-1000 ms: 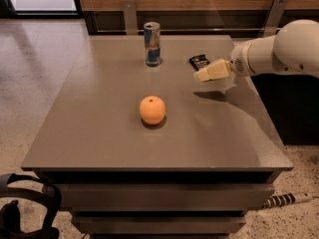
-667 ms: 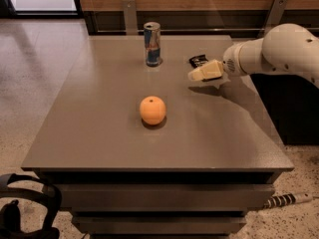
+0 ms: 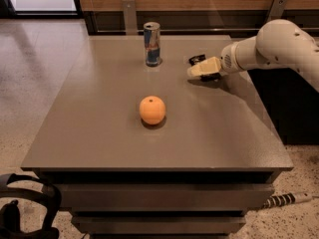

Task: Pick rxbar chocolate

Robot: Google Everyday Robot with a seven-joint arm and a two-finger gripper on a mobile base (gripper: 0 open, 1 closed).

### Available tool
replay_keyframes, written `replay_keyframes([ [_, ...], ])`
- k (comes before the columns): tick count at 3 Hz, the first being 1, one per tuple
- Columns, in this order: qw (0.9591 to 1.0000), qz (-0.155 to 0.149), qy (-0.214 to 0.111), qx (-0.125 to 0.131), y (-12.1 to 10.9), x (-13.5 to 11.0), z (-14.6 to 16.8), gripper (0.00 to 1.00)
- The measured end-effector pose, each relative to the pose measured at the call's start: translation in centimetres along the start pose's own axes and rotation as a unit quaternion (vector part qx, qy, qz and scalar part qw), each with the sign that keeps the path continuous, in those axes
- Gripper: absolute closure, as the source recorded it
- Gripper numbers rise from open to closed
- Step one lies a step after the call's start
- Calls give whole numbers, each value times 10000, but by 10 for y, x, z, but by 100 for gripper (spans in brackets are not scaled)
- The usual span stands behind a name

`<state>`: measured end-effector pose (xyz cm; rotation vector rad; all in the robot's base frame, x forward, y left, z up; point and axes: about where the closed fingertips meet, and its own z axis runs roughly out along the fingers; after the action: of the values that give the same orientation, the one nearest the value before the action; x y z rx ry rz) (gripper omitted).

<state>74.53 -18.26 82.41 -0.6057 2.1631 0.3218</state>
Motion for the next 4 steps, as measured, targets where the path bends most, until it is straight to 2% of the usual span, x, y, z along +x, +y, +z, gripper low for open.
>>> replay_keyframes([
  [1,9995,272,147,-89,0,11,10,0],
  [2,9988,382,267,-162,4,21,16,0],
  [3,9988,384,269,-164,4,19,14,13],
  [4,9988,383,270,-166,5,16,12,45],
])
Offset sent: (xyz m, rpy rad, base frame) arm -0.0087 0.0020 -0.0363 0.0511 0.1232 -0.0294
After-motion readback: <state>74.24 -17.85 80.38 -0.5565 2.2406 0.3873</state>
